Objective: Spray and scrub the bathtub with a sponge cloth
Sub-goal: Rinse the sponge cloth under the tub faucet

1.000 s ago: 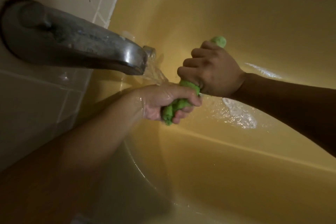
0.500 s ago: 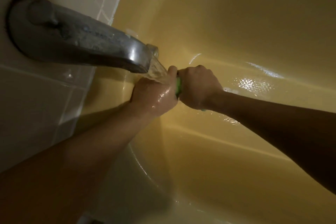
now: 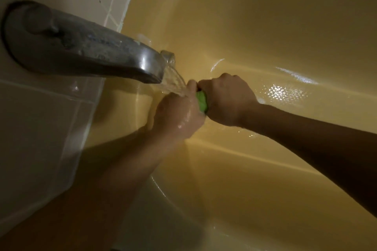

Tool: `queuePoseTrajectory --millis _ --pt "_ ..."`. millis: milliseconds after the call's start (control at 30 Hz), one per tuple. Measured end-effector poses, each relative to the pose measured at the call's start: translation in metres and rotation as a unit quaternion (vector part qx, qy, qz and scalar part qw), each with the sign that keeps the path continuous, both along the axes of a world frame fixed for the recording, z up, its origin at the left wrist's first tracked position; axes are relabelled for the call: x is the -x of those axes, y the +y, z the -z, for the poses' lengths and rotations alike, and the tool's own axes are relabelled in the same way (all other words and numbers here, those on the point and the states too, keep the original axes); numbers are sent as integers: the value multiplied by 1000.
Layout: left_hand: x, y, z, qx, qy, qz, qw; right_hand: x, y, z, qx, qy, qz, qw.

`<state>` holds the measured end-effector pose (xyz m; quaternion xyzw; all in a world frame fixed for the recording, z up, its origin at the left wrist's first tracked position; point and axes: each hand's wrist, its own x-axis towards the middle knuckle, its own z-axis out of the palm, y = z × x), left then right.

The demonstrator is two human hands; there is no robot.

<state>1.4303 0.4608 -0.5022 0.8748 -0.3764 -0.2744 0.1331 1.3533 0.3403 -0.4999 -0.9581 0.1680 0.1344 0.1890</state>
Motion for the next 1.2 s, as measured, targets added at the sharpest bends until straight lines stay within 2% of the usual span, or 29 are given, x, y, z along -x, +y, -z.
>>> queuePoseTrajectory --millis 67,100,167,233,333,433,467,533,600,667,733,767,833,867,900,933,967,1000,1067,1133,1200 --pt "13 7 -6 -1 116 -83 990 13 1 2 31 -109 -58 992" --pt "16 12 -7 12 200 -114 973 21 1 2 50 -165 -62 983" --pt "10 22 -16 21 373 -159 914 32 0 7 92 -232 -31 968" --pt "2 34 -31 20 510 -183 840 38 -3 11 90 -248 29 964" --pt "-13 46 -48 36 608 -176 773 36 1 15 32 -299 55 952" --pt "-29 47 -54 40 654 -183 733 28 12 19 -7 -347 19 938" --pt "-33 45 -56 39 652 -192 733 25 15 18 -13 -353 -2 936" --pt "-36 38 -58 10 619 -196 761 18 17 20 -7 -353 -45 934" --pt "-32 30 -58 -54 530 -175 828 9 20 21 18 -346 -66 936" --pt "-25 24 -55 -92 364 -130 918 0 22 20 21 -314 -69 947" --pt "-21 20 -47 -72 170 -79 980 -7 24 10 -31 -227 -40 972" --pt "-22 19 -45 -56 81 -56 994 -10 23 6 -50 -180 -27 982" --pt "-28 23 -37 -43 -80 32 995 -17 20 -1 -79 -100 -16 992" --pt "-27 21 -38 -50 -132 76 987 -20 18 -5 -75 -64 -35 994" --pt "-29 21 -34 -55 -175 130 974 -22 16 -7 -101 -2 -42 994" --pt "-30 24 -28 -21 -229 159 960 -23 12 -7 -152 75 -34 985" --pt "-31 26 -30 0 -176 133 975 -24 7 -9 -238 126 -3 963" --pt "-32 25 -33 11 -130 121 984 -23 3 -11 -307 140 25 941" --pt "-29 27 -26 54 -71 92 992 -22 -1 -14 -390 193 56 898" --pt "-26 29 -28 23 -24 67 997 -24 4 -16 -363 210 37 907" --pt "-26 32 -32 -51 60 17 997 -23 14 -16 -226 158 -39 960"
